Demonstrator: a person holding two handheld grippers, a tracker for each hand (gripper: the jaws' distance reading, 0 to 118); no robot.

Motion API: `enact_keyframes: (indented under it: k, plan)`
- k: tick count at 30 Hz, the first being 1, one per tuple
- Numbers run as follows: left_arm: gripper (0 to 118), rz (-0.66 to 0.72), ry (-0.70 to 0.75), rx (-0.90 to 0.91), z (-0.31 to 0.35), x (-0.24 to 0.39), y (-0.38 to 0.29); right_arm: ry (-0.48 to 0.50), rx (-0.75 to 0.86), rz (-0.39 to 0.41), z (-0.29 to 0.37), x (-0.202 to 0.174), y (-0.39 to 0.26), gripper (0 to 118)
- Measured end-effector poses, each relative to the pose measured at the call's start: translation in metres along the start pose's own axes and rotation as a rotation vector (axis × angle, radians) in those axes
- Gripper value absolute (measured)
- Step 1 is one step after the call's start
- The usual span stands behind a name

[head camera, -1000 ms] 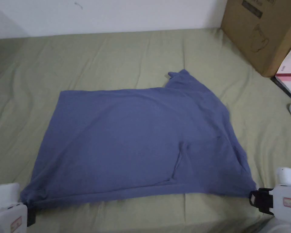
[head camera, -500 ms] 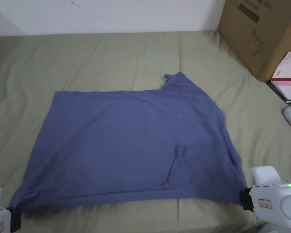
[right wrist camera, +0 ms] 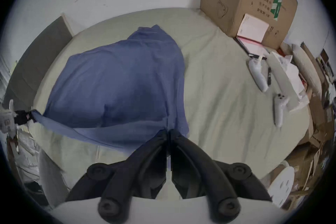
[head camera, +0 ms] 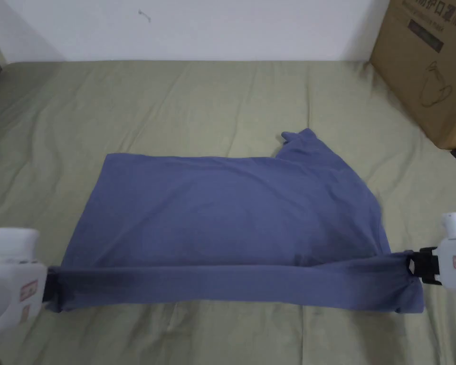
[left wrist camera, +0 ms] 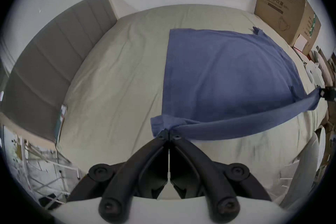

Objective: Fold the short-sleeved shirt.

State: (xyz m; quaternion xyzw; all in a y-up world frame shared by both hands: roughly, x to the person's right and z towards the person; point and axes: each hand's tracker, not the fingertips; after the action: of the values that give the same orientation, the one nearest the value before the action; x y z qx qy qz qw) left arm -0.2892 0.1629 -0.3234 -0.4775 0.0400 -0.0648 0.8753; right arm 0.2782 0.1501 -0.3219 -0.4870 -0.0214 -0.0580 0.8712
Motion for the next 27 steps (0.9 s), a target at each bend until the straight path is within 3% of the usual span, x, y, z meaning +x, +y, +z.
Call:
enact_keyframes:
  k: [3, 6, 7, 8, 9, 10, 11, 14, 15, 16, 17, 18, 21, 24, 25, 26, 27]
  plan:
    - [0, -0.002, -0.014, -0.046, -0.041, 0.009, 0.031, -0.018, -0.038, -0.051, -0.043, 0.002, 0.023, 2]
    - [25, 0.012, -0.012, -0.065, -0.068, 0.014, 0.043, -0.028, -0.034, -0.085, -0.063, 0.003, 0.032, 5]
    - [25, 0.020, 0.019, -0.070, -0.072, 0.013, 0.045, -0.027, -0.031, -0.087, -0.064, 0.003, 0.033, 5]
    - [59, 0.031, 0.044, -0.074, -0.074, 0.011, 0.045, -0.035, -0.032, -0.088, -0.064, 0.004, 0.033, 23]
    - [79, 0.046, 0.044, -0.064, -0.071, 0.008, 0.042, -0.028, -0.036, -0.085, -0.064, 0.007, 0.032, 49]
    - [89, 0.058, 0.040, -0.059, -0.068, 0.005, 0.040, -0.008, -0.045, -0.086, -0.061, 0.009, 0.030, 79]
    - [88, 0.083, 0.032, -0.047, -0.062, 0.001, 0.036, 0.003, -0.037, -0.097, -0.054, 0.012, 0.026, 89]
    - [86, 0.145, -0.019, -0.044, -0.041, -0.012, 0.017, 0.004, 0.001, -0.103, -0.028, 0.012, 0.013, 86]
    - [78, 0.166, -0.052, -0.029, -0.034, -0.013, 0.009, 0.012, 0.016, -0.108, -0.020, 0.012, 0.007, 77]
    - [60, 0.175, -0.082, -0.015, -0.027, -0.014, 0.001, 0.014, 0.020, -0.112, -0.013, 0.010, 0.002, 62]
    - [24, 0.171, -0.087, -0.023, -0.020, -0.015, -0.009, 0.021, 0.031, -0.116, -0.005, 0.009, -0.006, 29]
    - [0, 0.177, -0.087, -0.022, -0.015, -0.014, -0.019, 0.030, 0.044, -0.121, 0.000, 0.008, -0.015, 5]
    - [0, 0.165, -0.086, -0.033, -0.013, -0.007, -0.050, 0.149, 0.022, -0.155, 0.008, 0.007, -0.039, 1]
    - [1, 0.194, -0.114, -0.046, -0.022, -0.002, -0.068, 0.110, -0.001, -0.142, 0.005, 0.001, -0.057, 1]
    - [12, 0.201, -0.106, -0.034, -0.022, -0.004, -0.068, 0.097, -0.005, -0.137, 0.004, 0.000, -0.061, 1]
    - [39, 0.209, -0.101, -0.027, -0.026, -0.004, -0.067, 0.099, -0.007, -0.144, 0.003, 0.001, -0.066, 1]
    - [56, 0.208, -0.093, -0.038, -0.031, -0.005, -0.062, 0.114, -0.019, -0.166, 0.003, 0.002, -0.070, 1]
